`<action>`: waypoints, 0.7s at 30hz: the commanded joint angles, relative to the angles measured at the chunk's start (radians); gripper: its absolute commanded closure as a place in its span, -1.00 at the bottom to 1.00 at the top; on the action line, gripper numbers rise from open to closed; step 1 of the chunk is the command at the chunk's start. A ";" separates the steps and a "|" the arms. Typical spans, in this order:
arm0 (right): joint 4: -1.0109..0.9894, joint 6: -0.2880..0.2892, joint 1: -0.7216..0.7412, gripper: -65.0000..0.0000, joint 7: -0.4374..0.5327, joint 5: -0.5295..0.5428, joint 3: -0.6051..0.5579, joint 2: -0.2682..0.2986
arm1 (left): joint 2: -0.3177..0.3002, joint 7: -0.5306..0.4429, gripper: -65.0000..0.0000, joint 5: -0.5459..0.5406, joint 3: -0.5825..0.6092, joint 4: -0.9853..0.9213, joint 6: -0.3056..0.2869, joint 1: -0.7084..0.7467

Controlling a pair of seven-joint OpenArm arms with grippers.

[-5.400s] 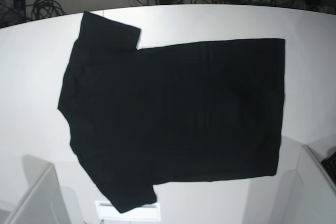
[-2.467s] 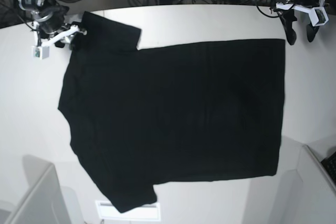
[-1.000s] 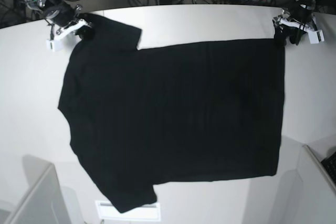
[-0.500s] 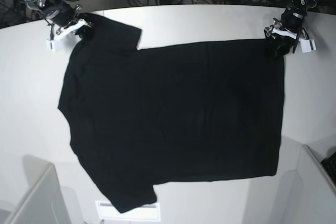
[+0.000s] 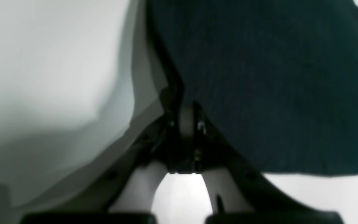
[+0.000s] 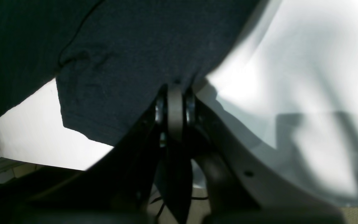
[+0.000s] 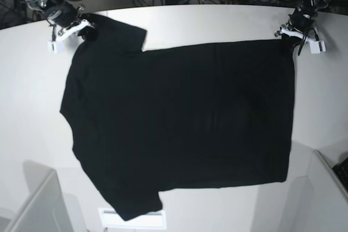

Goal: Fold the T-shirt properly
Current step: 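Lift the pinched edge with both grippers and pull it toward the robot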

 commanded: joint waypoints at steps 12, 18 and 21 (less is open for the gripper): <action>0.099 -0.018 -0.140 1.00 0.032 -0.052 -0.001 -0.001 | -0.014 -0.008 1.00 -0.008 -0.013 0.063 -0.009 0.081; 0.117 -0.017 -0.186 1.00 0.035 -0.047 -0.003 -0.001 | -0.011 -0.009 1.00 -0.008 -0.013 0.163 -0.009 0.150; 0.117 -0.017 -0.186 1.00 0.035 -0.046 -0.003 -0.003 | -0.008 -0.009 1.00 -0.008 -0.013 0.200 -0.009 0.173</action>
